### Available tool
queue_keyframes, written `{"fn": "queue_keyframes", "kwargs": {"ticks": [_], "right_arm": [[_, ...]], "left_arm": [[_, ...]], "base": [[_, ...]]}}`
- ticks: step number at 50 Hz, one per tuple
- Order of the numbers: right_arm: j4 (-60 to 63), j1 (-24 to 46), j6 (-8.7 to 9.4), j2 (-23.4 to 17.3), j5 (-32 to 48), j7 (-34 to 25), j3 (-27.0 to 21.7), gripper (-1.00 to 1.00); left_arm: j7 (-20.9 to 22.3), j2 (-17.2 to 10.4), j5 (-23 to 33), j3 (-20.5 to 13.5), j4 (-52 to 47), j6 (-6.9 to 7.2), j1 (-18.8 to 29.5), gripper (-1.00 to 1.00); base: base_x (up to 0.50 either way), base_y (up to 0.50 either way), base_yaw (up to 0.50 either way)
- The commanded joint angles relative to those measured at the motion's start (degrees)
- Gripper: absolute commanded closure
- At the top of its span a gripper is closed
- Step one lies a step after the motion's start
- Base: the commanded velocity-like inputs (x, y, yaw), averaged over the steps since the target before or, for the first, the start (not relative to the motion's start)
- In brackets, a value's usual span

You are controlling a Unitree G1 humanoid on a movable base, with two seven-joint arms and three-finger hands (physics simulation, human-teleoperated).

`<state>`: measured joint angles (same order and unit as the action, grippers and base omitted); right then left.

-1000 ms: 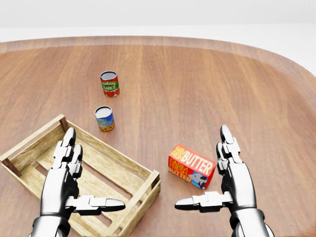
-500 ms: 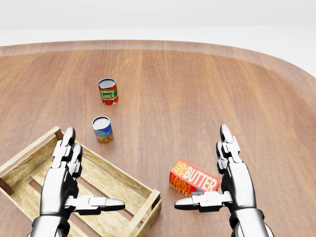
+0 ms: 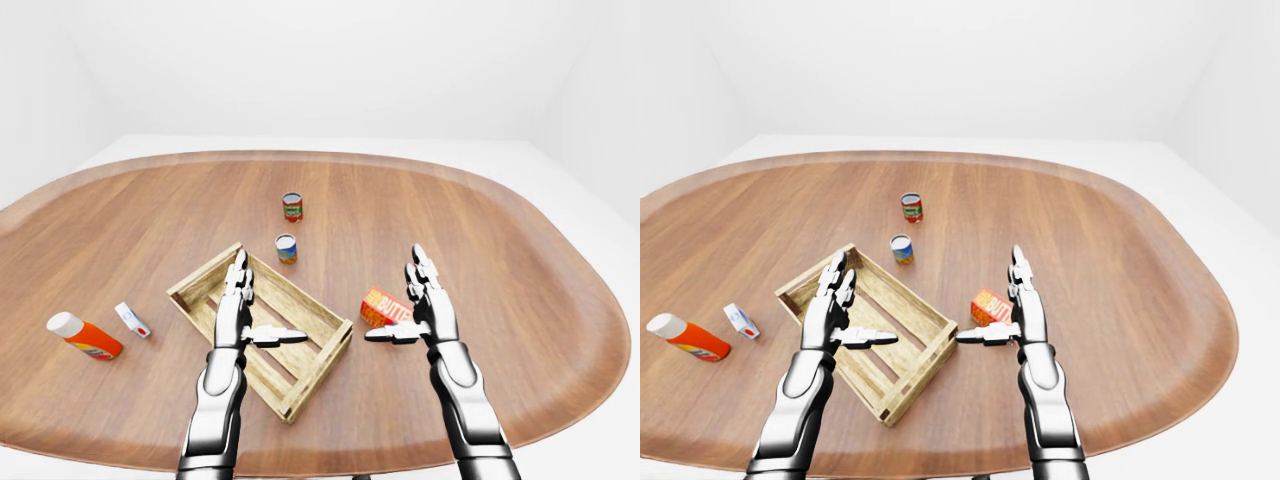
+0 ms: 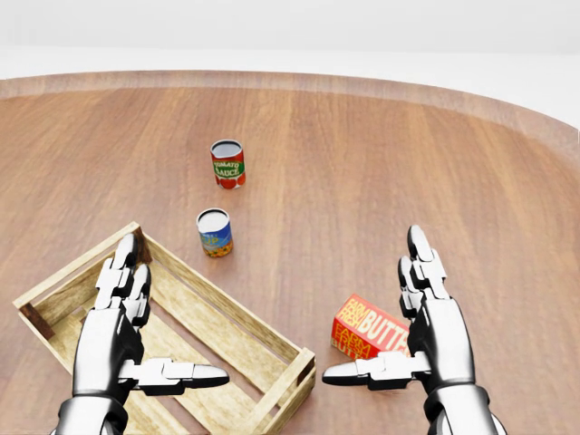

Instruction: Pick up the butter and put it in the tray.

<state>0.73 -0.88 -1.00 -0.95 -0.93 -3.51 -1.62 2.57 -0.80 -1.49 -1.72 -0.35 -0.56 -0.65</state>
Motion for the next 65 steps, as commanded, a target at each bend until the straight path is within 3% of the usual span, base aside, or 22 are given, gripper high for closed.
{"fn": "queue_keyframes", "kwargs": {"ticks": [1, 12, 13, 19, 42, 45, 46, 50, 53, 56, 65], "right_arm": [[0.3, -0.2, 0.02, 0.1, 0.4, -0.1, 0.3, -1.0], [0.0, -0.1, -0.22, 0.1, 1.0, 0.2, 0.4, -1.0], [-0.4, 0.2, 0.88, -0.2, 2.1, 0.1, 0.8, -1.0], [-0.2, 0.1, 0.11, 0.2, -0.2, -0.8, 0.3, -1.0], [-1.1, 0.9, 1.28, 0.1, -0.3, 1.6, -0.7, -1.0], [1.5, 0.3, 3.09, -0.1, -1.6, 1.0, -0.8, -1.0], [5.6, 0.0, 5.52, -0.8, 0.9, 2.6, -0.9, -1.0], [16.9, -0.5, 6.0, -1.9, 2.4, 0.2, -1.2, -1.0], [23.9, -0.8, 6.0, -3.2, 5.6, -3.0, -1.7, -1.0], [32.6, -0.8, 6.0, -6.2, 13.7, -8.1, -1.4, -1.0], [40.1, 2.3, 6.0, -7.6, 31.3, -21.5, -2.7, -1.0]], "left_arm": [[-0.1, 0.0, 0.0, -0.1, 0.1, -0.05, 0.0, -1.0], [-0.1, 0.0, 0.1, -0.1, 0.1, -0.06, 0.0, -1.0], [-0.1, -0.1, 0.0, -0.1, 0.1, 0.04, 0.0, -1.0], [-0.2, -0.1, 0.0, -0.1, 0.0, 0.14, 0.0, -1.0], [-0.2, -0.1, -0.1, -0.2, 0.0, 0.25, 0.1, -1.0], [-0.2, -0.1, -0.1, -0.3, 0.1, 0.25, 0.3, -1.0], [-0.2, -0.1, -0.2, -0.3, 0.0, 0.3, 0.3, -1.0], [-0.3, -0.1, -0.2, -0.4, 0.7, -0.25, 0.4, -1.0], [-0.3, -0.2, -0.2, -0.4, 0.0, 0.38, 0.4, -1.0], [-0.3, -0.2, -0.2, -0.4, -0.1, 0.31, 0.3, -1.0], [-0.2, -0.1, -0.2, -0.4, -0.4, 0.51, 0.2, -1.0]], "base": [[0.0, 0.0, 0.5], [0.0, 0.0, 0.5], [-0.11, 0.49, 0.0], [-0.01, 0.06, 0.0], [0.0, 0.0, 0.0], [0.0, 0.0, 0.0], [0.0, 0.0, 0.0], [0.0, 0.0, 0.0], [0.0, 0.0, 0.0], [0.0, 0.0, 0.0], [0.0, 0.0, 0.0]]}}
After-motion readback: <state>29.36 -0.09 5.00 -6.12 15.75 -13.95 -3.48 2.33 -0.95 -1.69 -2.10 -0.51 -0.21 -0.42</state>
